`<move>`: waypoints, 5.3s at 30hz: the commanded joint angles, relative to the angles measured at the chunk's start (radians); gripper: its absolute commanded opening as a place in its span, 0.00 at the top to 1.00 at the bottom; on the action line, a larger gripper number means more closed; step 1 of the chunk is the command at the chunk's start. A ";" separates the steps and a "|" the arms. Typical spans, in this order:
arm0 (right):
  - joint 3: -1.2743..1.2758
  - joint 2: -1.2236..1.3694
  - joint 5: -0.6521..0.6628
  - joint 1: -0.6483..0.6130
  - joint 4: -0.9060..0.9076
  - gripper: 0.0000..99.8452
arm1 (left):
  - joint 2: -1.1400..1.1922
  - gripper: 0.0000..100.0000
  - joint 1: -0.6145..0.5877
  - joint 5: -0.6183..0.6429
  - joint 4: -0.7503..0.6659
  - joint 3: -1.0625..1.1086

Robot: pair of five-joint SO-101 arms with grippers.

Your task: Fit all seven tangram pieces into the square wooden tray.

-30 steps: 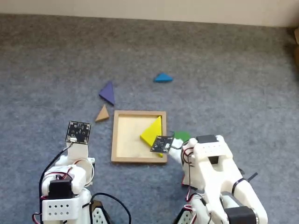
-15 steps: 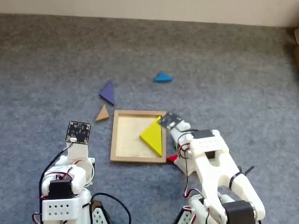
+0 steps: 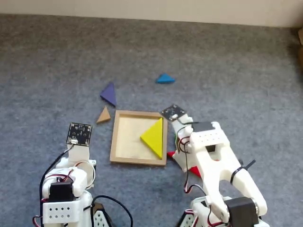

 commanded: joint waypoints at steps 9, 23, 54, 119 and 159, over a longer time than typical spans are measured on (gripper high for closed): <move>-0.058 0.004 0.241 -0.110 0.010 0.60 | -0.038 0.99 -0.008 0.008 0.008 0.021; 0.119 0.007 0.269 -0.117 -0.156 0.60 | -0.038 0.99 -0.008 0.008 0.008 0.021; 0.162 -0.005 0.215 -0.117 -0.157 0.72 | -0.038 0.99 -0.008 0.008 0.008 0.021; -0.131 -0.007 0.077 -0.076 0.225 0.80 | -0.038 0.99 -0.008 0.008 0.008 0.021; 0.001 0.005 0.176 -0.519 -0.598 0.80 | -0.038 0.99 -0.008 0.008 0.008 0.021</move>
